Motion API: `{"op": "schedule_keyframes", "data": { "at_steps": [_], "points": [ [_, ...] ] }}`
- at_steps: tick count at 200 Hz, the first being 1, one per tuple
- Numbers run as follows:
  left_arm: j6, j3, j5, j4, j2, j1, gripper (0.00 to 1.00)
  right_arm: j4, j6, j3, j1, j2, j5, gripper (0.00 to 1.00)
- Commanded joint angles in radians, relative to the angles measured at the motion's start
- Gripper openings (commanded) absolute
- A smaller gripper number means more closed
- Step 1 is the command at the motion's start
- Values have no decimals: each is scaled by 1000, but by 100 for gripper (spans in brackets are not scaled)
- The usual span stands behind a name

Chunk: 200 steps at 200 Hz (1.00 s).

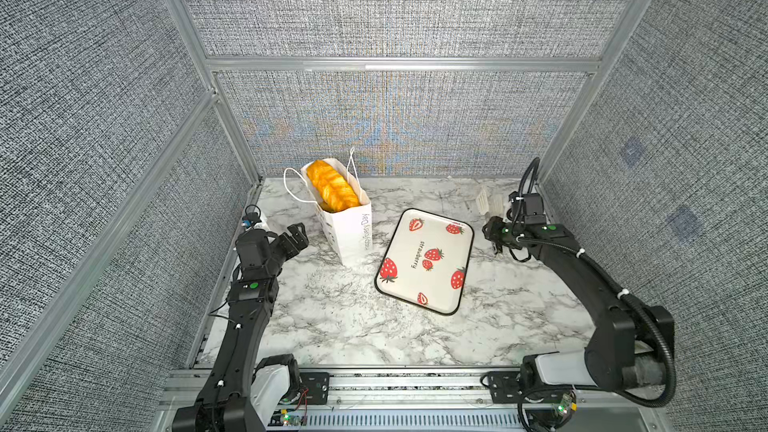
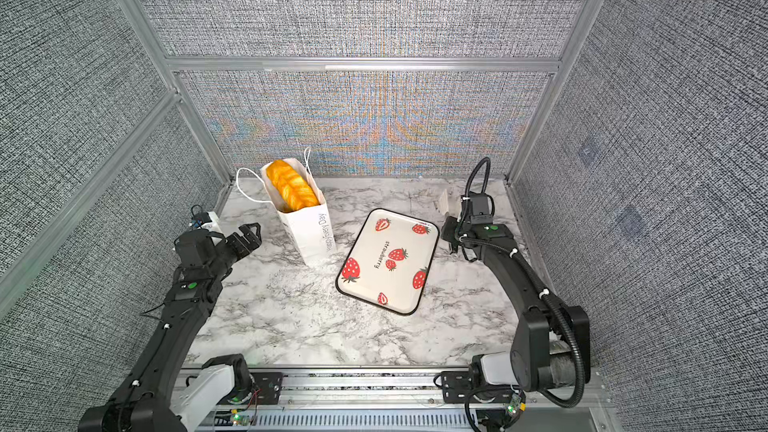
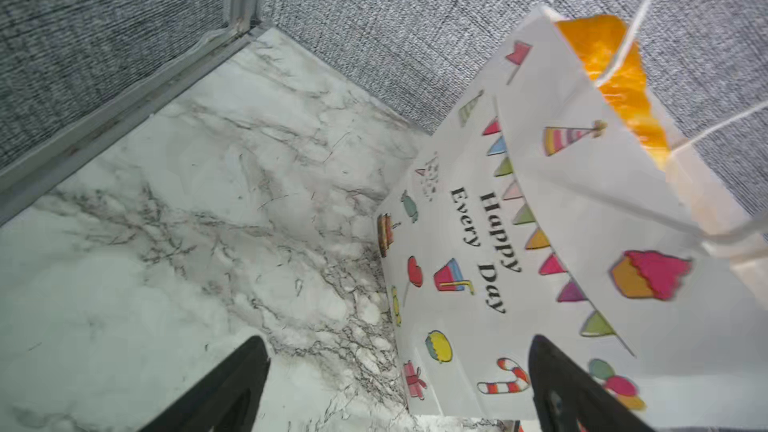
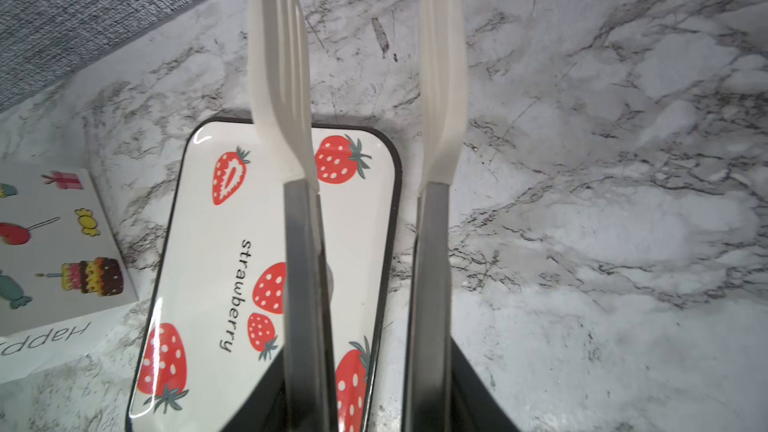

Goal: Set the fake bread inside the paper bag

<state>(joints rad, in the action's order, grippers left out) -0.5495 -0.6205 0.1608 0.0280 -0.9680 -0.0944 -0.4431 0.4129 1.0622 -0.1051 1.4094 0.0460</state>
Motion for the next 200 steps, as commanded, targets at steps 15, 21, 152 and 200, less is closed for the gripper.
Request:
{"op": "schedule_keyframes", "data": {
  "at_steps": [15, 21, 152, 200],
  "points": [
    [-41, 23, -73, -65, -22, 1, 99, 68, -2, -19, 52, 43, -15, 44],
    [-40, 27, -80, -67, -24, 1, 99, 73, -3, -20, 59, 53, -20, 44],
    [-21, 112, -15, -192, -70, 1, 99, 54, -84, 125, 73, 365, -152, 44],
    [-18, 114, -12, -183, -86, 0, 99, 34, -94, 184, 71, 459, -123, 44]
  ]
}}
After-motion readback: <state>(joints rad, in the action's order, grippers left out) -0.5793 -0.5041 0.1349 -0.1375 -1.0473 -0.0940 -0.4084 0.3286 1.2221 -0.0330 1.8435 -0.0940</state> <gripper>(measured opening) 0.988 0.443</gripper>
